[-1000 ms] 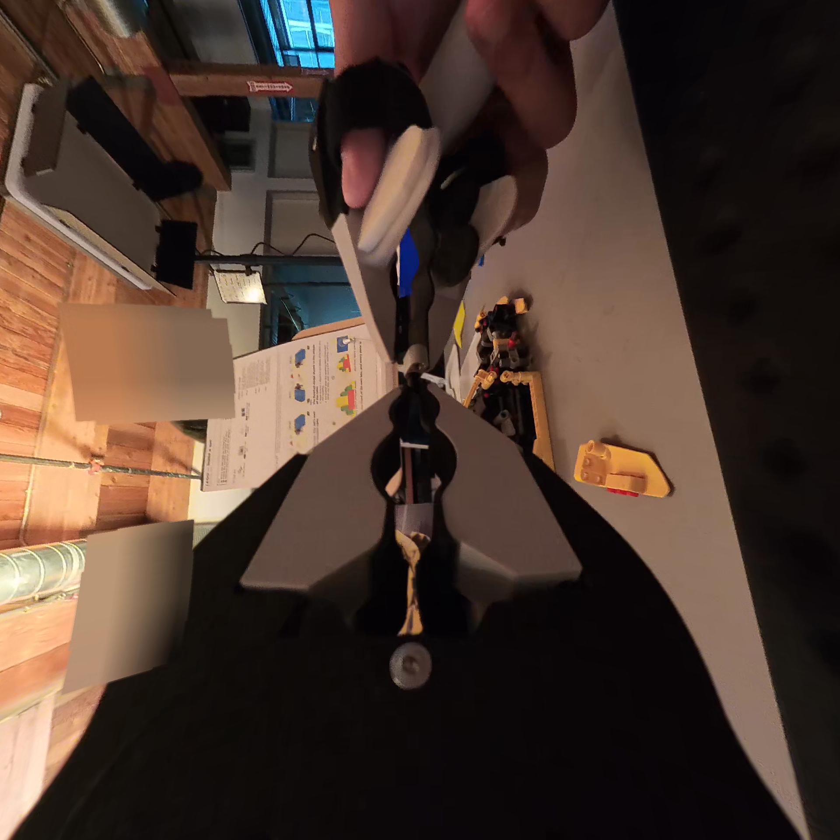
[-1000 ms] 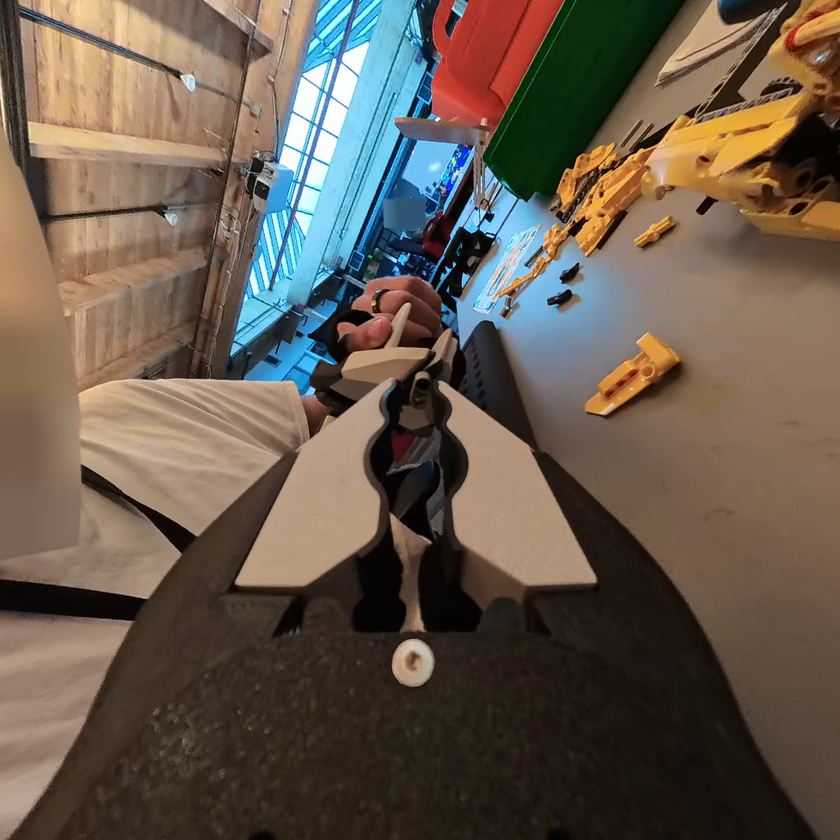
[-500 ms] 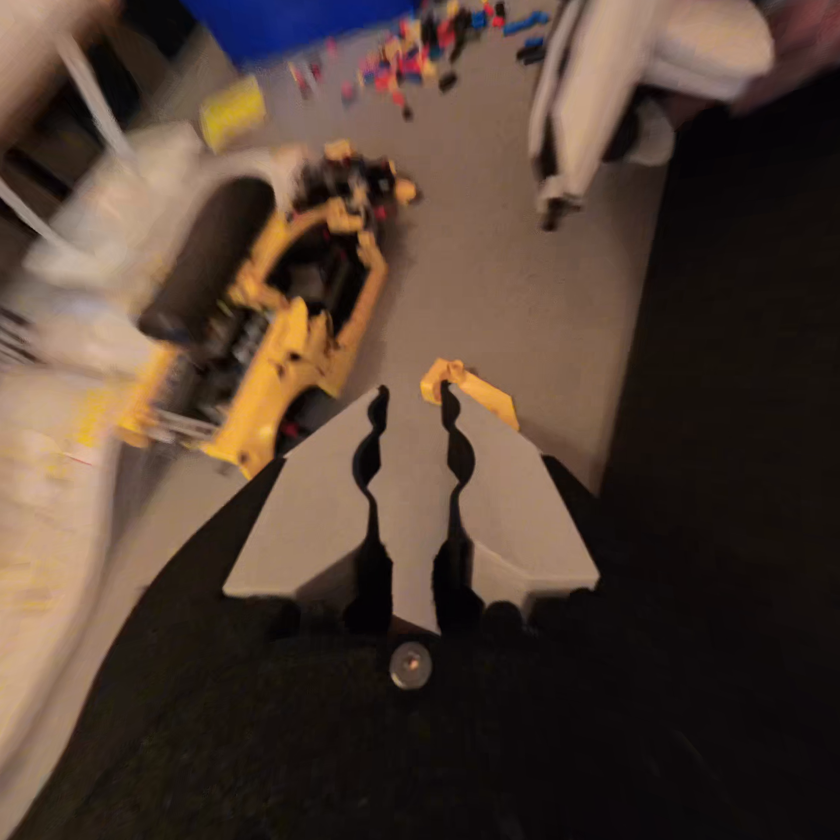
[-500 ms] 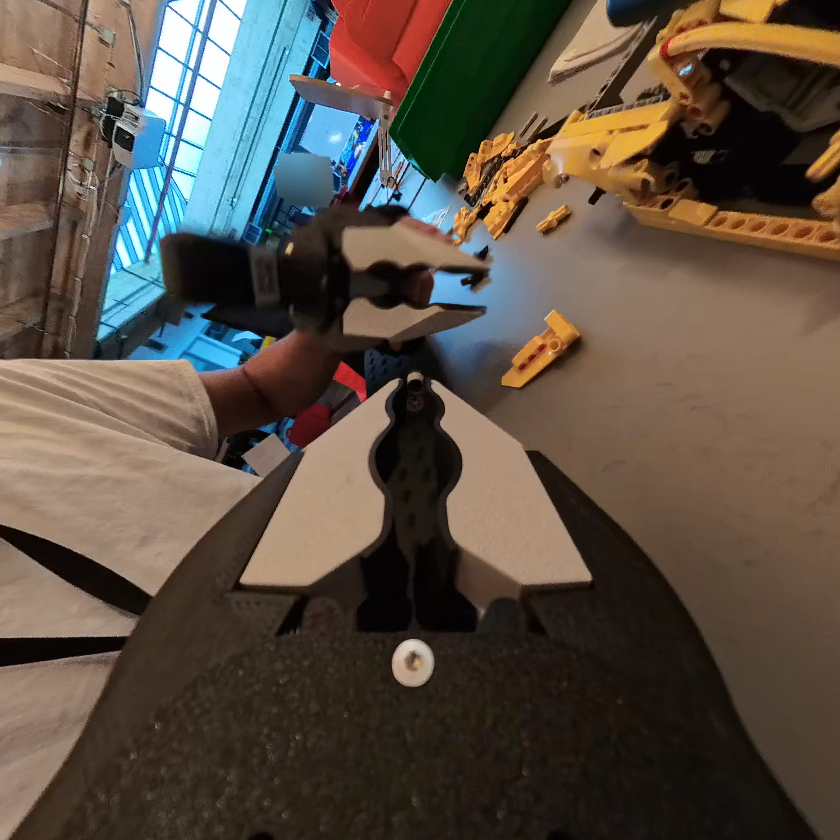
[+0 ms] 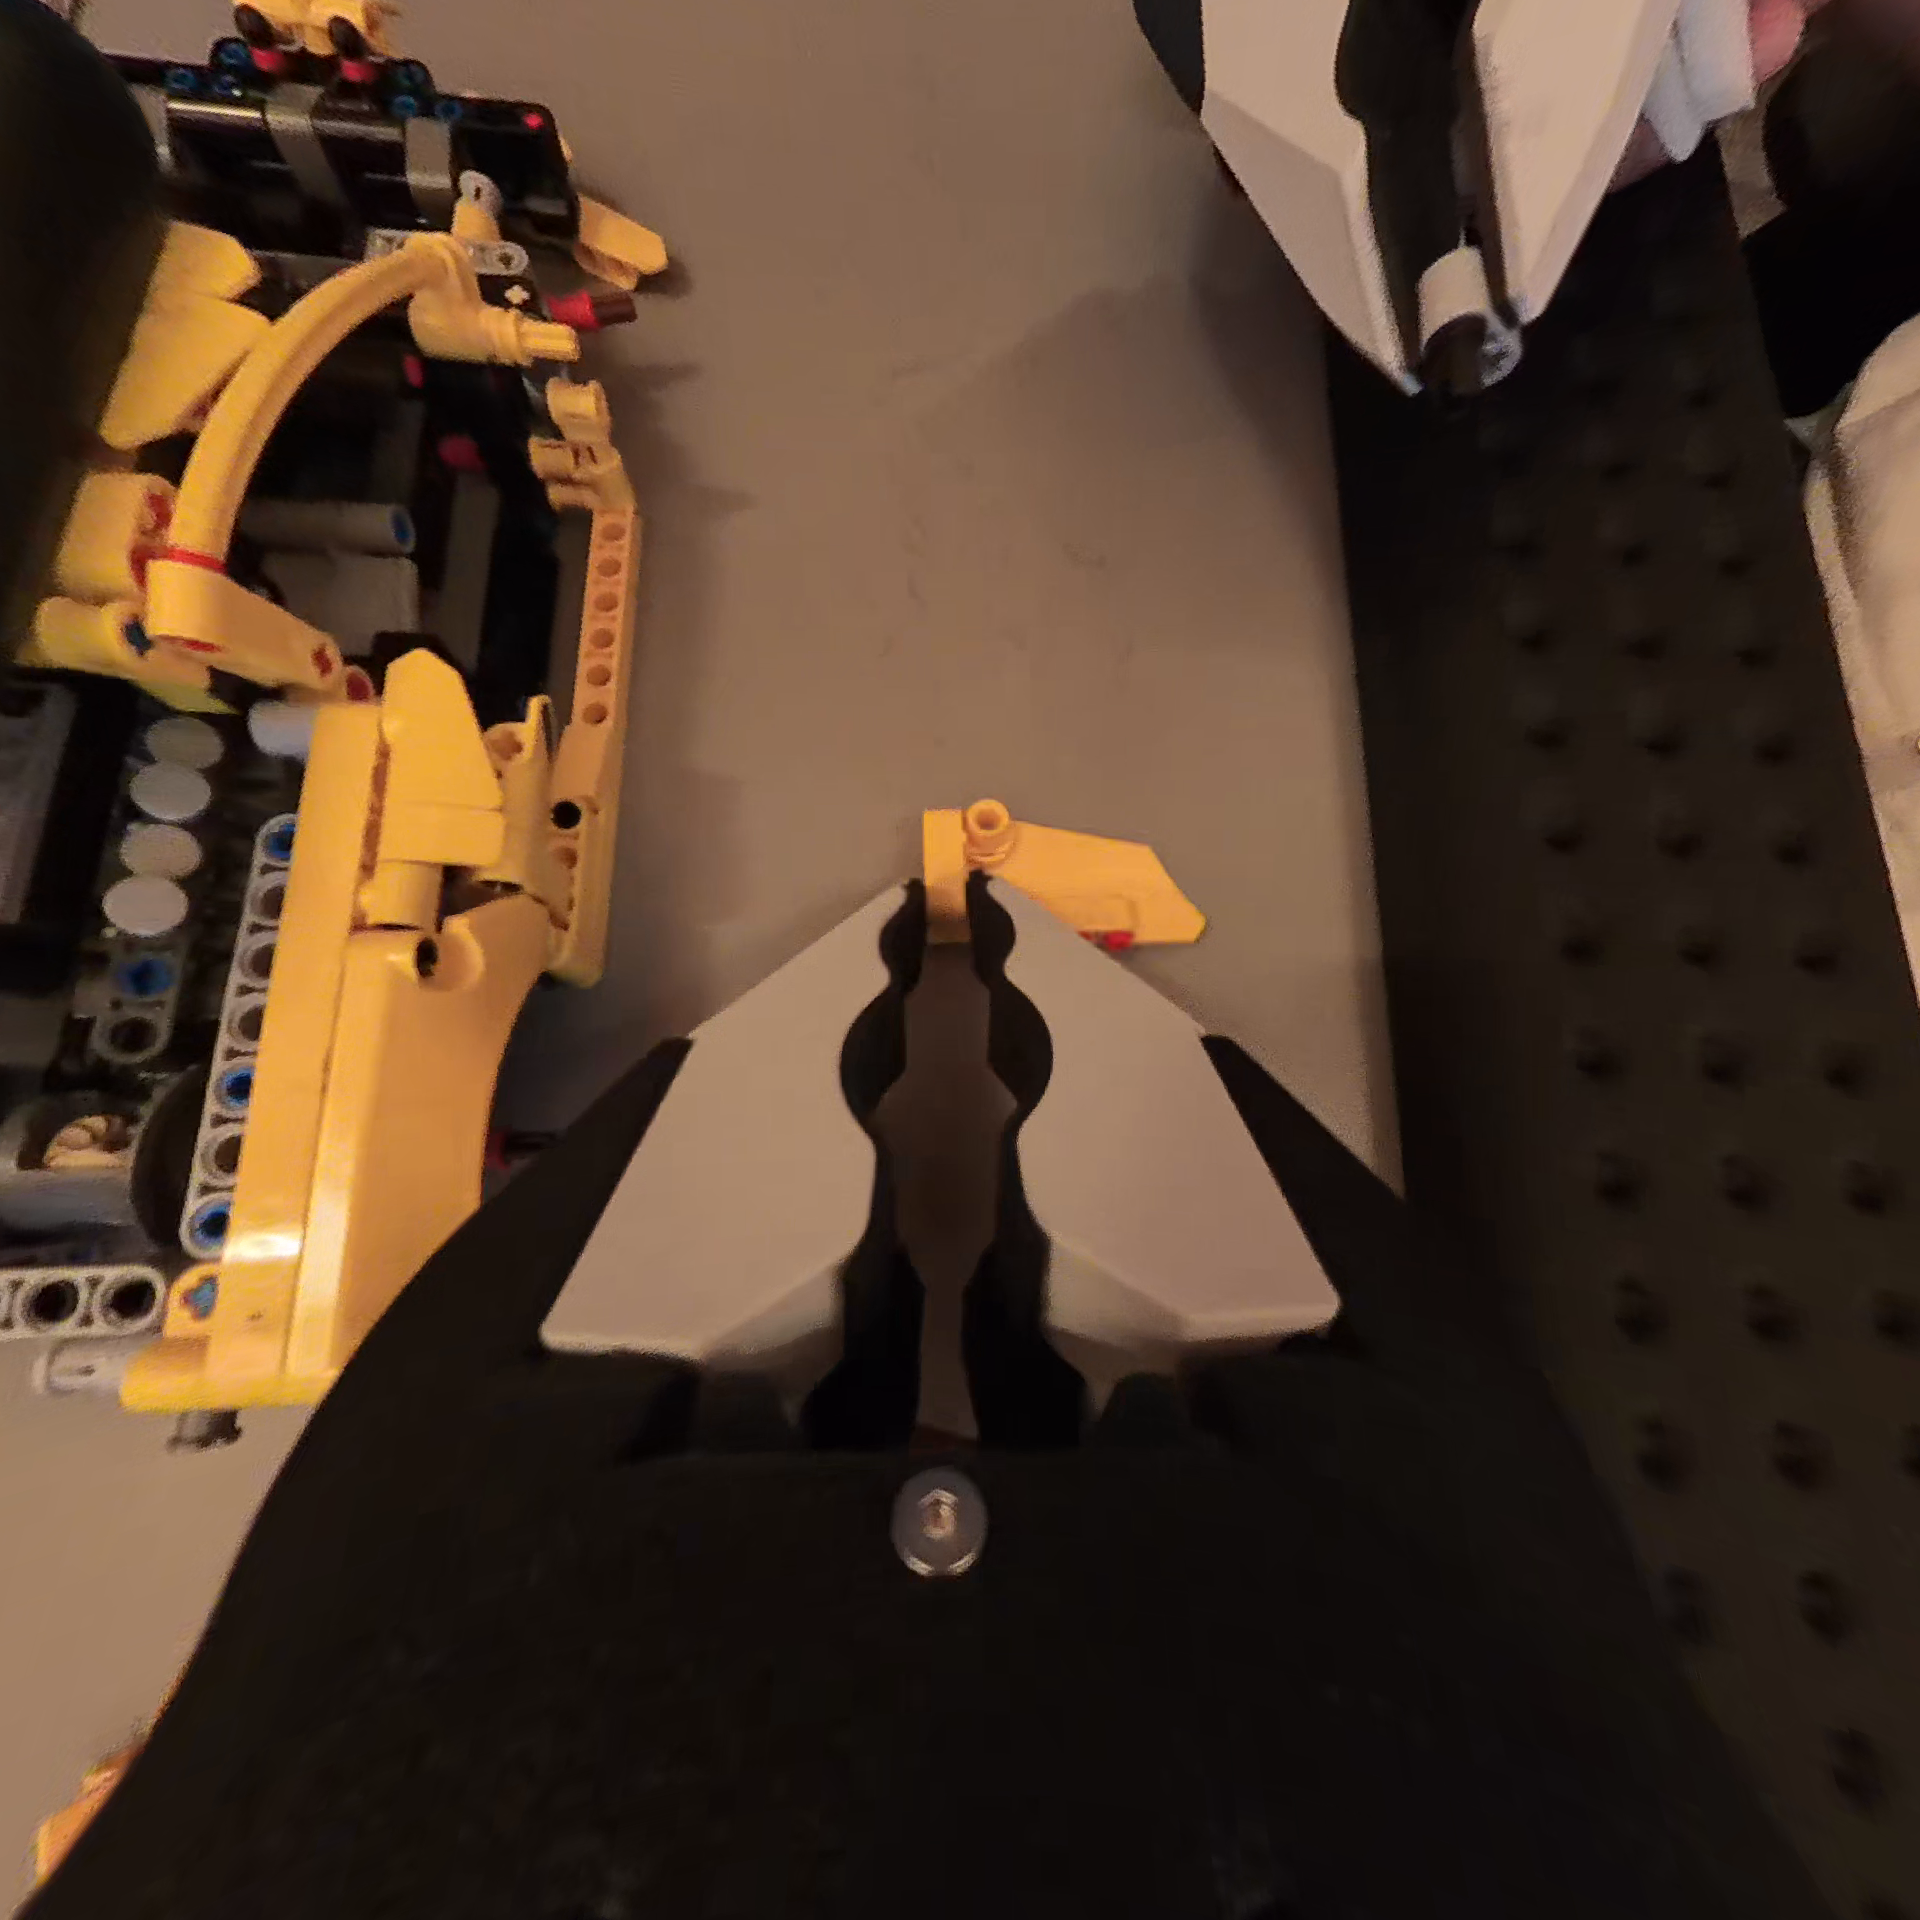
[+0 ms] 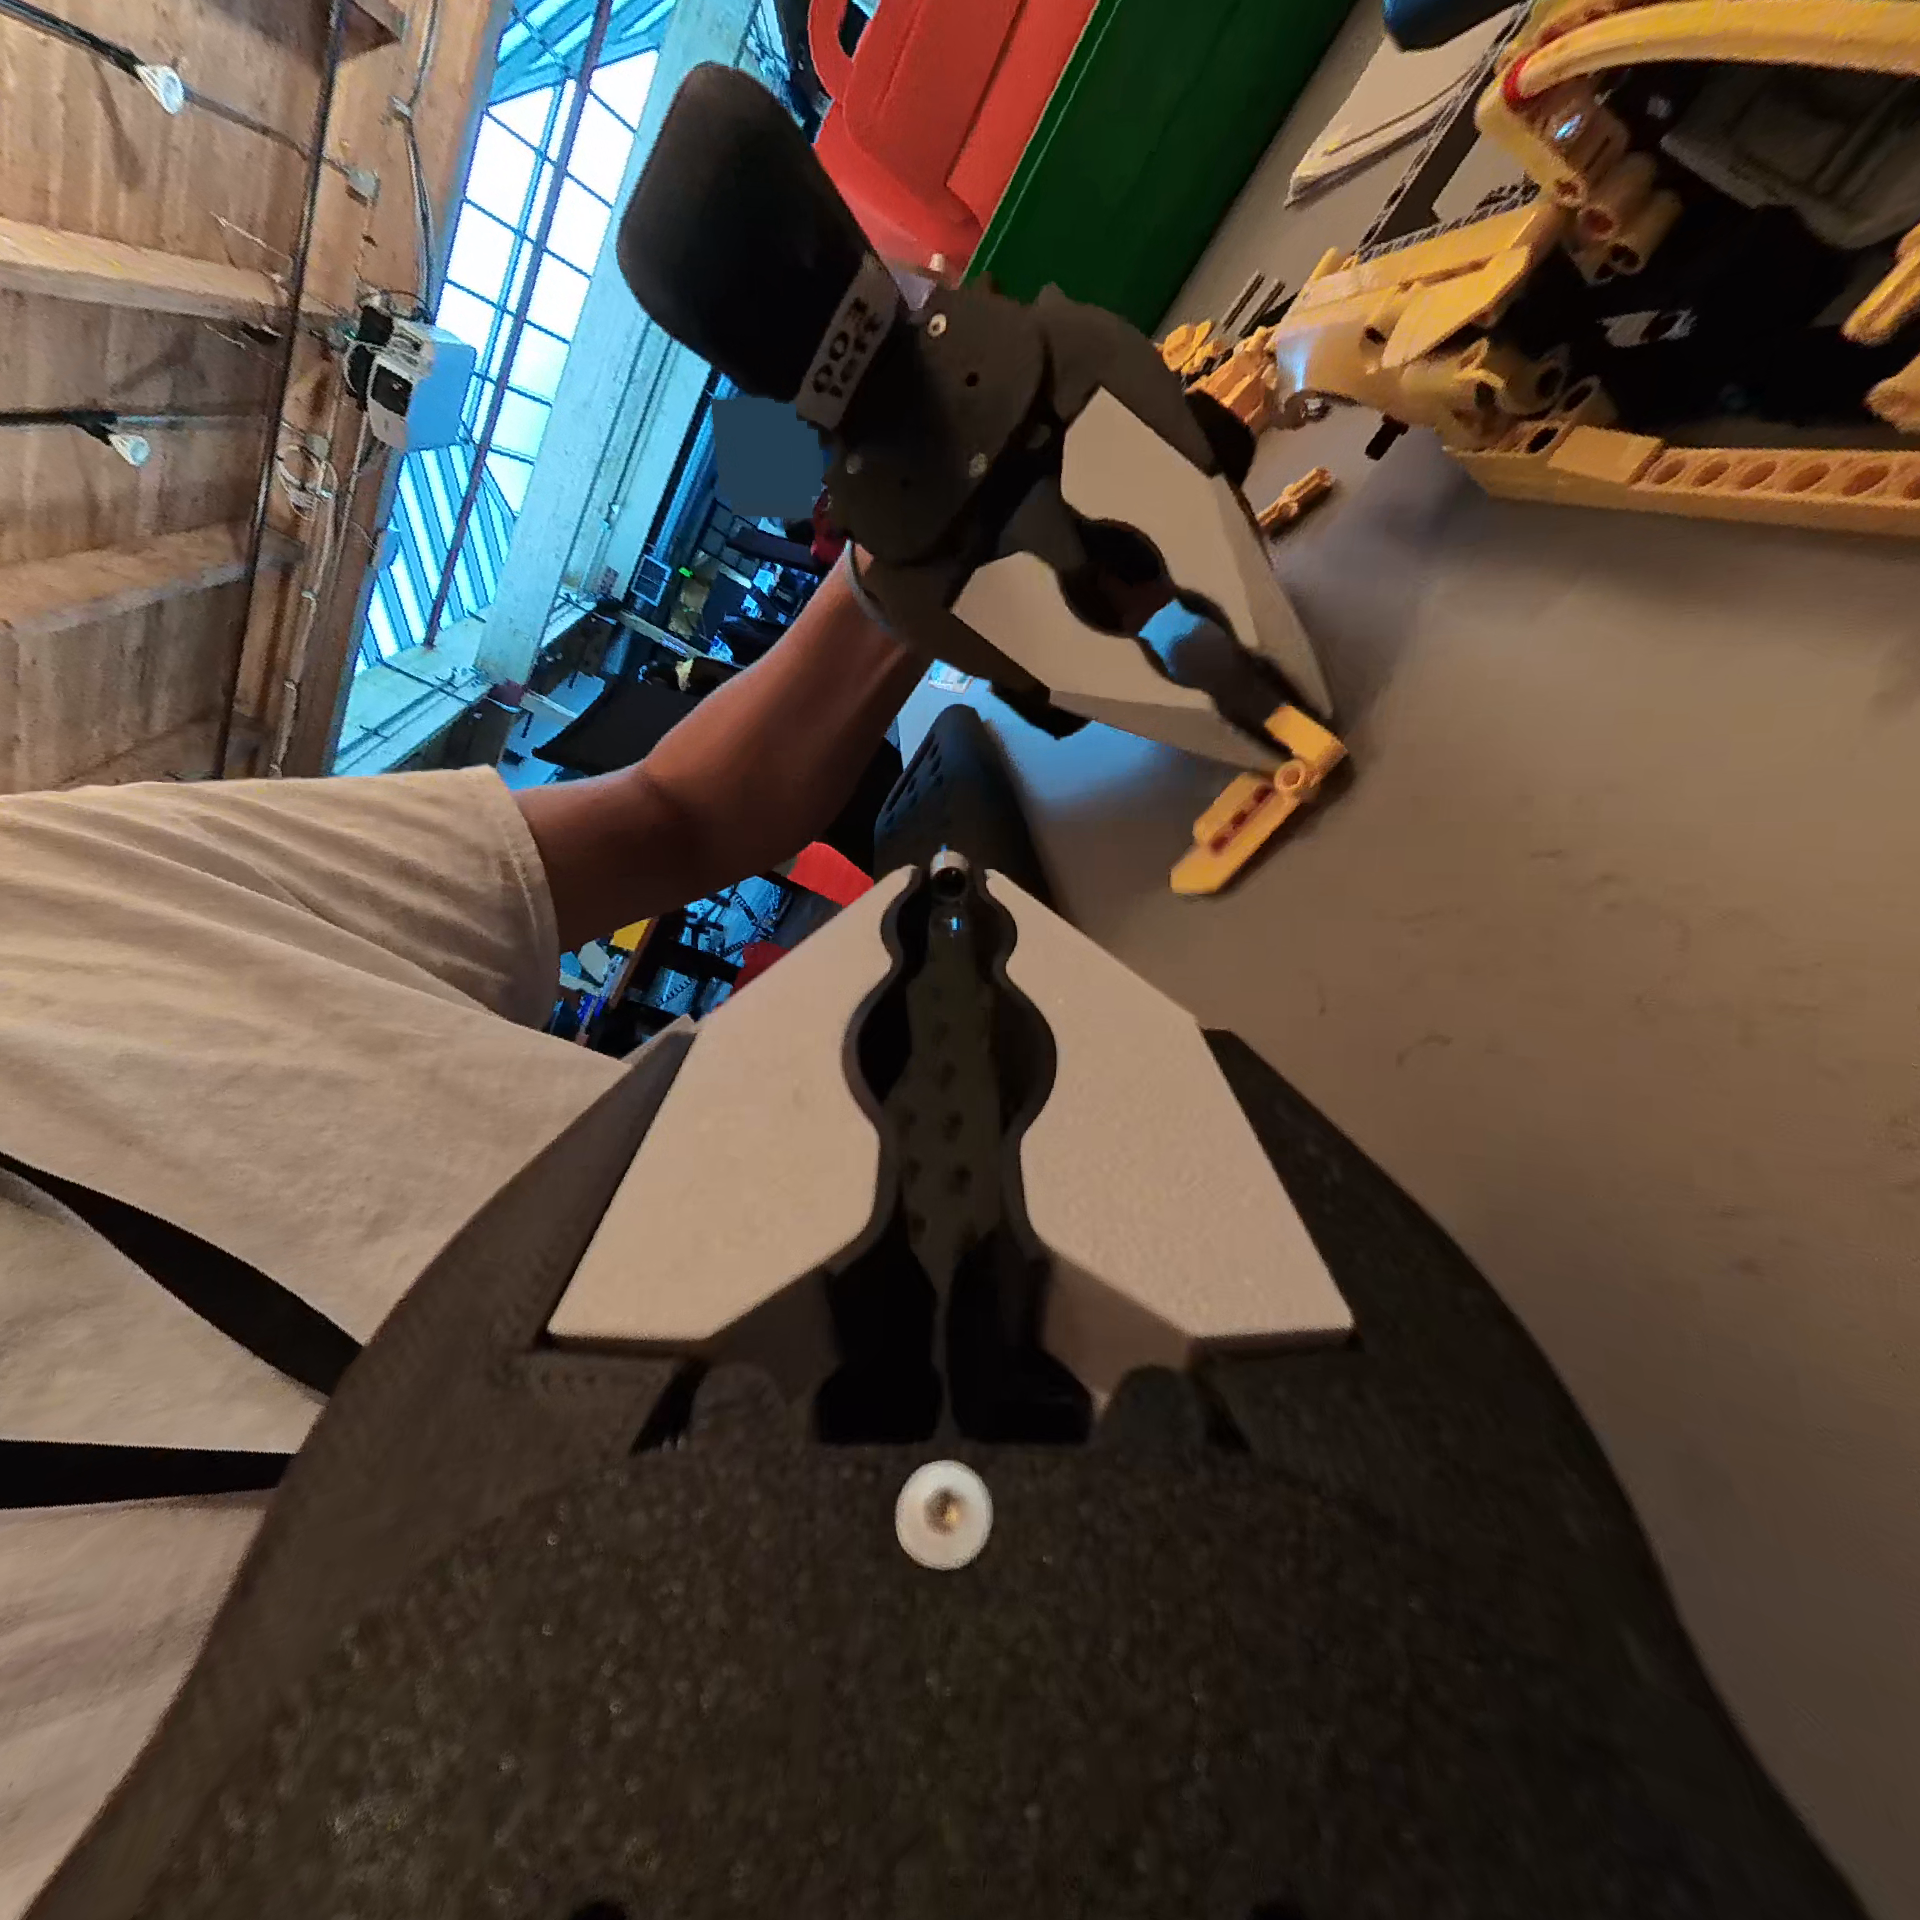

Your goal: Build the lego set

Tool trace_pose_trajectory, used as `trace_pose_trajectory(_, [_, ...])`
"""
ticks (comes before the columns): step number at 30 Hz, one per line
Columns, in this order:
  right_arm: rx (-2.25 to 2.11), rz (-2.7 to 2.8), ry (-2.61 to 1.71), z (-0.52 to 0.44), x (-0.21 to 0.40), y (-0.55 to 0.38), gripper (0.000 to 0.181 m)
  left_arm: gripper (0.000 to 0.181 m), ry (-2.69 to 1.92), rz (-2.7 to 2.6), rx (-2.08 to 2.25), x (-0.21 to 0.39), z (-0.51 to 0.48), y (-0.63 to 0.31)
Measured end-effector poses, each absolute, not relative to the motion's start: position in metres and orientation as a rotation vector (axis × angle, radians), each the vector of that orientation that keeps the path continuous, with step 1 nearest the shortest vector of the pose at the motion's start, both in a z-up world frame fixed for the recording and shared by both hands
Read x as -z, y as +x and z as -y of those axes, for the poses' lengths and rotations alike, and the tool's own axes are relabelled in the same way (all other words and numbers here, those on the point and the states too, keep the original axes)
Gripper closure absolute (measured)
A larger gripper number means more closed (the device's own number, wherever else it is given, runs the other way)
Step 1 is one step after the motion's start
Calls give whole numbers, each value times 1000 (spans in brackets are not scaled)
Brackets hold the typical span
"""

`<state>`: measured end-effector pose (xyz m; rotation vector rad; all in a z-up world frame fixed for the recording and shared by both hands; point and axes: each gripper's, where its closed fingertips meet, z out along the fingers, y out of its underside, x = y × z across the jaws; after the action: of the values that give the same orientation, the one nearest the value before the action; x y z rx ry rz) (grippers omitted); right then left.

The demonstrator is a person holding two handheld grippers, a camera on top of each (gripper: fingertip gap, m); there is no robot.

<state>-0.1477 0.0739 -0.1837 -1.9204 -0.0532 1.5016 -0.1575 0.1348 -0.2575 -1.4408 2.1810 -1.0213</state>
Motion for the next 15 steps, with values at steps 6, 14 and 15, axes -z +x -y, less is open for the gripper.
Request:
trace_pose_trajectory(6, [-1516,18,-1900,-77,183,-142,176,173,-1581,-2080,950,258,-150,-161])
trace_pose_trajectory(14, [-1524,14,-1896,-81,183,-140,176,174,-1928,-1607,640,260,-172,-178])
trace_pose_trajectory(15, [-1525,14,-1896,-81,183,-140,176,173,-1950,-1551,566,260,-175,-182])
